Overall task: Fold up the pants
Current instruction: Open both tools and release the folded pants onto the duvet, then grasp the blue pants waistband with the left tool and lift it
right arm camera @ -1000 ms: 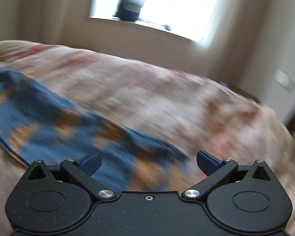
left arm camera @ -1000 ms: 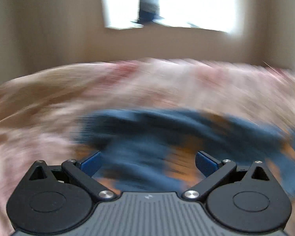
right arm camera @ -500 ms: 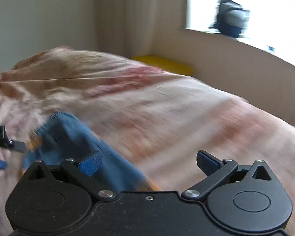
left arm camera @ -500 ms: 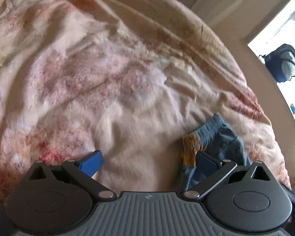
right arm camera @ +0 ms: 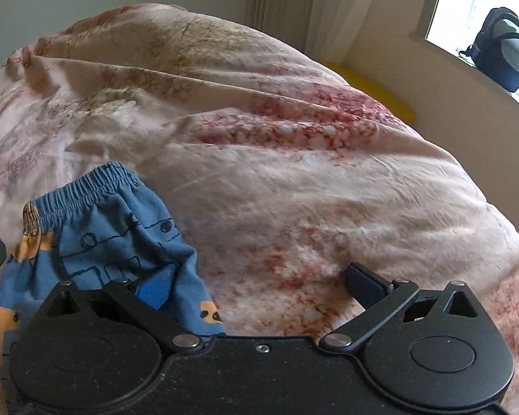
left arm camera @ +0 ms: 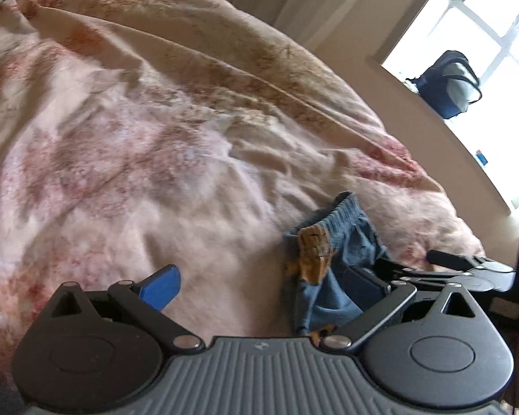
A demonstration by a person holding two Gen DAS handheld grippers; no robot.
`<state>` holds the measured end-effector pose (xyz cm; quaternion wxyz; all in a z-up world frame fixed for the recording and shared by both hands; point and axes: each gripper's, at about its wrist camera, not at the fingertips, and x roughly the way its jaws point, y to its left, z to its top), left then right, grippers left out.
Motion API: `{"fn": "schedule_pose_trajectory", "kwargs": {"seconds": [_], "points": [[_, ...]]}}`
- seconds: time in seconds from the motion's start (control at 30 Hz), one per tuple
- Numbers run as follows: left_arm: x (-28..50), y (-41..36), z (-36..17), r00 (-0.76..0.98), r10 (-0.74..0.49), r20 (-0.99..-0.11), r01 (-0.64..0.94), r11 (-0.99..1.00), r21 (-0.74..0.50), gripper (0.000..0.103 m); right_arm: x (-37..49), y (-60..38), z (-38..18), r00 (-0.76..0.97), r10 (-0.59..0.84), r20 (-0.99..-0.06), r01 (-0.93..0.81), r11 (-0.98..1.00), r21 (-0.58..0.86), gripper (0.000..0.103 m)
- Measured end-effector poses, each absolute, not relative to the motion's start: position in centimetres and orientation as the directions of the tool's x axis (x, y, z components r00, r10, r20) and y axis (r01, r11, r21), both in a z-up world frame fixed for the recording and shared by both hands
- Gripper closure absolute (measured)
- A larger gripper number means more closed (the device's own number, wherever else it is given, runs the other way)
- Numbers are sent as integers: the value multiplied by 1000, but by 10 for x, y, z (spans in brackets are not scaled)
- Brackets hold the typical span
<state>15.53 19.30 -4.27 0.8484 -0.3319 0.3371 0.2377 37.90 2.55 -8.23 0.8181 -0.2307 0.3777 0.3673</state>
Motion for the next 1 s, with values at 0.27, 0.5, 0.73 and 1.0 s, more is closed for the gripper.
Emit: {"fn": "schedule_pose_trajectory", "kwargs": {"seconds": [0.27, 0.5, 0.73, 1.0], "points": [[155, 202, -37, 759, 125, -639, -543, 663, -516, 8, 384, 19, -94, 447, 466, -764, -792, 603, -96, 1], [174, 215, -60, 754, 17, -657, -535, 596, -599, 23, 385, 13, -97, 443, 497, -747, -799, 596, -77, 1], [188, 226, -77, 778, -41, -627, -512, 538, -670, 26, 385, 7, -101, 439, 530, -725, -804, 592, -53, 0], [198, 223, -86, 761, -100, -641, -502, 536, -679, 70, 385, 5, -103, 442, 543, -714, -804, 593, -46, 1]]}}
